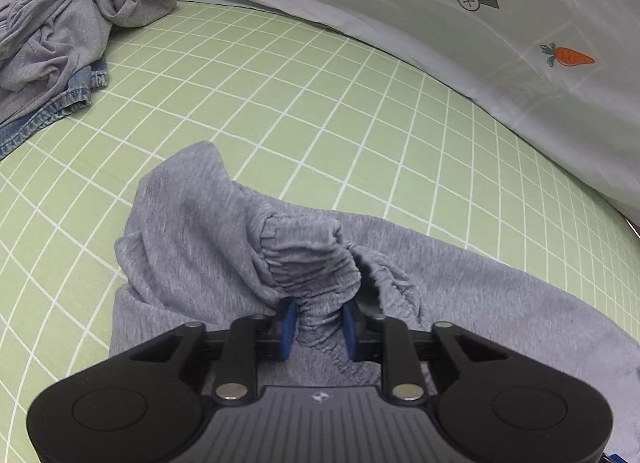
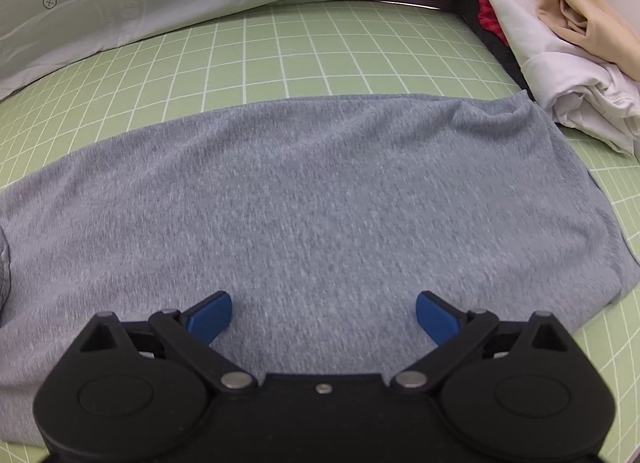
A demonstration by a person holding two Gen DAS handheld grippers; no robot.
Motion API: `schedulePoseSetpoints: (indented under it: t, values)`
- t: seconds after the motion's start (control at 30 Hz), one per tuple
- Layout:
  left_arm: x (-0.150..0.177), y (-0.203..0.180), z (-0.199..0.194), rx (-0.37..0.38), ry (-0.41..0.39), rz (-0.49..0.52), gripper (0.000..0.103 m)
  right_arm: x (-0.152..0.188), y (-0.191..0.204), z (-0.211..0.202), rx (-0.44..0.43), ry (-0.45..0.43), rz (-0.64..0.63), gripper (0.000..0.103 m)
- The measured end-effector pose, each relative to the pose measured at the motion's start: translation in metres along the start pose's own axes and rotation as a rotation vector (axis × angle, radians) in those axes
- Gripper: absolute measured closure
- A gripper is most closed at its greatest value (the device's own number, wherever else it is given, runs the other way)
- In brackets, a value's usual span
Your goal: Fold clothes
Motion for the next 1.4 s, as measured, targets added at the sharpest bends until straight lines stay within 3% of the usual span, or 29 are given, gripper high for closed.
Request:
schedulePoseSetpoints:
  t: [0.17, 0.33, 0.37, 0.4, 0.47, 0.53, 0.63, 0.73, 0.93, 1.03, 1.23, 1.4]
  values:
    - [-0.006, -0.028, -0.028, 0.07, -0.071, 0.149, 0.096, 0.001, -0.002, 0.001, 0.006, 0.002, 0.009, 0.003]
    - [-0.008, -0.081, -0.063, 0.298, -0.13, 0.27, 0.095, 0.001, -0.009, 0.003, 0.006, 0.006, 0.037, 0.003]
    - [-0.006, -0.09, -0.061, 0.335, -0.125, 0.284, 0.09, 0.001, -0.01, 0.003, 0.004, 0.007, 0.043, 0.003]
    - [-0.003, -0.097, -0.054, 0.337, -0.115, 0.293, 0.077, 0.001, -0.011, 0.003, 0.004, 0.007, 0.046, 0.003]
    - [0.003, -0.104, -0.038, 0.271, -0.087, 0.303, 0.068, 0.001, -0.013, 0.002, 0.002, 0.004, 0.048, 0.003]
    - [0.007, -0.101, -0.029, 0.185, -0.057, 0.304, 0.066, 0.0, -0.015, 0.0, 0.003, -0.006, 0.047, 0.003]
    - [0.011, -0.08, -0.036, 0.181, -0.064, 0.267, 0.054, -0.001, -0.02, -0.002, 0.011, -0.021, 0.047, 0.003]
    - [0.018, -0.06, -0.034, 0.107, -0.044, 0.241, 0.051, -0.001, -0.025, 0.0, 0.013, -0.016, 0.061, 0.003]
    - [0.05, -0.061, -0.014, 0.118, 0.053, 0.284, 0.051, -0.001, -0.033, 0.005, 0.016, -0.008, 0.09, 0.003]
    - [0.061, -0.073, -0.013, 0.103, 0.061, 0.328, 0.043, -0.005, -0.044, 0.005, 0.019, -0.025, 0.101, 0.003]
    - [0.059, -0.077, -0.01, 0.077, 0.082, 0.353, 0.034, -0.016, -0.074, 0.001, 0.023, -0.085, 0.12, 0.003]
    - [0.056, -0.084, -0.004, 0.046, 0.108, 0.376, 0.031, -0.036, -0.123, 0.014, 0.098, -0.141, 0.118, 0.002]
Point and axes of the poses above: each gripper's, at about its wrist camera, not at the fingertips, and z roughly the way its jaws point, y to its left, x to its underside, the point moved 2 cm from there along z, roughly the way its jaws point, and after that the axes turned 6 degrees about z, right-handed, at the moved point
